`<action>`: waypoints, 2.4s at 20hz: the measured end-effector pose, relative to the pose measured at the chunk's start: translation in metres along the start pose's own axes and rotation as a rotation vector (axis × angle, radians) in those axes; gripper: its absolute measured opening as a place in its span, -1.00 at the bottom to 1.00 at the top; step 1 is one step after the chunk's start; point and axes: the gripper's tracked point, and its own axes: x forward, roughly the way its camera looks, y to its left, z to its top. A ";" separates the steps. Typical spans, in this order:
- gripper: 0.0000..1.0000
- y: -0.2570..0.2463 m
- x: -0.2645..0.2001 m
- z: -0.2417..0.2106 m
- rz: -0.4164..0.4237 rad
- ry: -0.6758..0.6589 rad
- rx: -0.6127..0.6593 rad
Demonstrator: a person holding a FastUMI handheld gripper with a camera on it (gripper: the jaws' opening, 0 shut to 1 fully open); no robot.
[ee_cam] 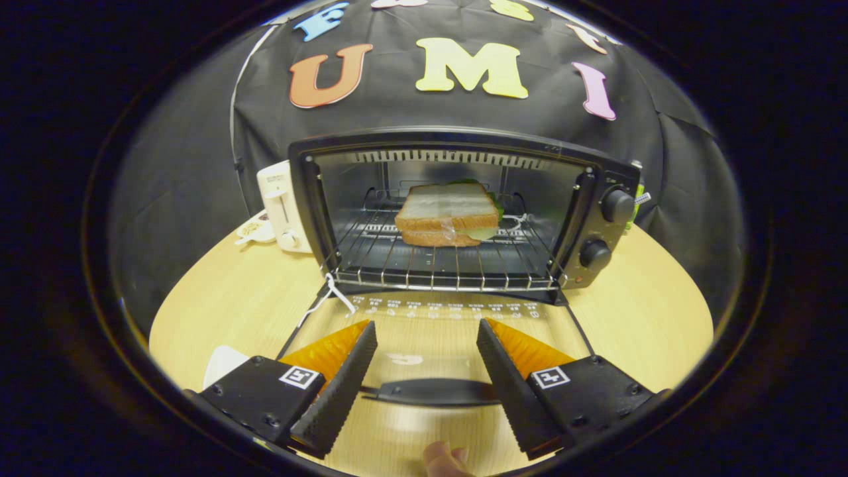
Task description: Open the toaster oven, put the food inside, and close the toaster oven door.
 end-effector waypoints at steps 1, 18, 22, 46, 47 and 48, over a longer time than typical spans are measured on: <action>1.00 -0.001 -0.005 -0.005 -0.005 -0.022 0.006; 1.00 -0.005 -0.025 -0.064 -0.034 0.063 0.047; 1.00 -0.004 -0.027 -0.054 -0.038 0.005 0.134; 1.00 -0.002 -0.063 0.029 -0.119 -0.356 -0.040; 1.00 -0.001 -0.056 0.038 -0.112 -0.365 -0.033; 1.00 -0.001 -0.056 0.042 -0.103 -0.367 -0.022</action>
